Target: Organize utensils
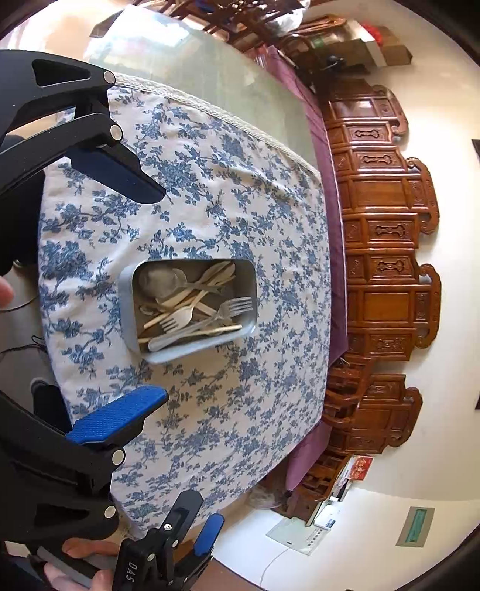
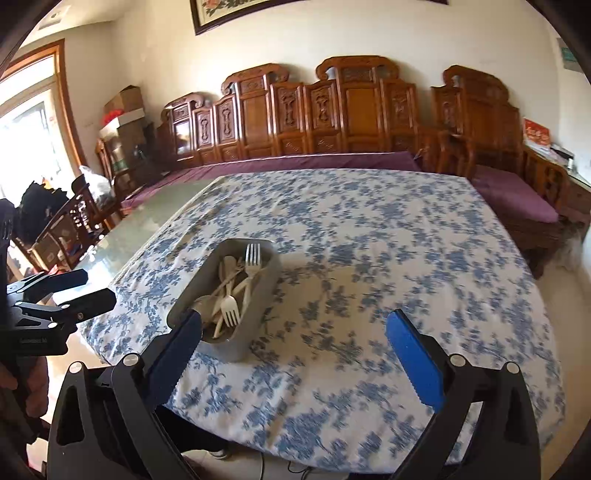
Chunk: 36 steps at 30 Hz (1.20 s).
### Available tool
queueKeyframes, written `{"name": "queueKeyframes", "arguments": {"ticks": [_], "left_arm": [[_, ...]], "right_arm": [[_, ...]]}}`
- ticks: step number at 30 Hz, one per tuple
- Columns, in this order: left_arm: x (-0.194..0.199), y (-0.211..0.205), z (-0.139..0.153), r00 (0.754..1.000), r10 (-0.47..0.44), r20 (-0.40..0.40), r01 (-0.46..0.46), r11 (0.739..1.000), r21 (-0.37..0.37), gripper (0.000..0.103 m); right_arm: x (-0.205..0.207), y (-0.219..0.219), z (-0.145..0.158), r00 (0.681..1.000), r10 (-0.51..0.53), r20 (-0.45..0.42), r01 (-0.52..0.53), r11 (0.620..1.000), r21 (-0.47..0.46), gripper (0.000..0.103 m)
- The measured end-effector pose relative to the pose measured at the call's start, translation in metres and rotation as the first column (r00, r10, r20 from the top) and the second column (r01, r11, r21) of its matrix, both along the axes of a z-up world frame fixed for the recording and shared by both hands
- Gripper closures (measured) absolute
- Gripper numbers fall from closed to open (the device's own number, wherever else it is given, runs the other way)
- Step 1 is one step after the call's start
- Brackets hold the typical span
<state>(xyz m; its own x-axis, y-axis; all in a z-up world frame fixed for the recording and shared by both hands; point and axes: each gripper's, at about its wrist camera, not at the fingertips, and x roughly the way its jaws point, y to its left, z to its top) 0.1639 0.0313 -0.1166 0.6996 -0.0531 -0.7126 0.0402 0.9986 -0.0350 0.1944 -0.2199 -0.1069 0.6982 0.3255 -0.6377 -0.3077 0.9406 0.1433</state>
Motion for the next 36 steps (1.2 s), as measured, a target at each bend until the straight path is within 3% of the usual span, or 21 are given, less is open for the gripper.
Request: {"name": "queueKeyframes", "arguments": {"ticks": [6, 14, 20, 28, 36], "left_arm": [[-0.021, -0.013, 0.013, 0.999, 0.008, 0.043, -0.008, 1.0, -0.008, 0.008], [-0.058, -0.036, 0.063, 0.984, -0.009, 0.177, 0.005, 1.0, 0.026, 0.008], [-0.077, -0.041, 0.092, 0.973, 0.01, 0.232, -0.019, 0.999, 0.039, 0.008], [-0.097, -0.04, 0.12, 0.959, 0.023, 0.283, -0.034, 0.999, 0.035, 0.008], [-0.103, -0.039, 0.123, 0.951, 0.046, 0.305, -0.056, 0.998, 0.024, 0.008]], "right_arm": [[-0.032, -0.019, 0.024, 0.995, -0.059, 0.078, 0.06, 0.998, -0.017, 0.002], [-0.071, -0.027, 0.077, 0.97, -0.1, 0.221, 0.104, 0.995, -0.009, 0.002], [-0.096, -0.025, 0.108, 0.945, -0.11, 0.307, 0.114, 0.993, 0.004, 0.002], [-0.115, -0.025, 0.129, 0.922, -0.135, 0.362, 0.133, 0.991, 0.03, 0.002], [-0.117, -0.031, 0.131, 0.917, -0.149, 0.37, 0.149, 0.988, 0.029, 0.003]]}}
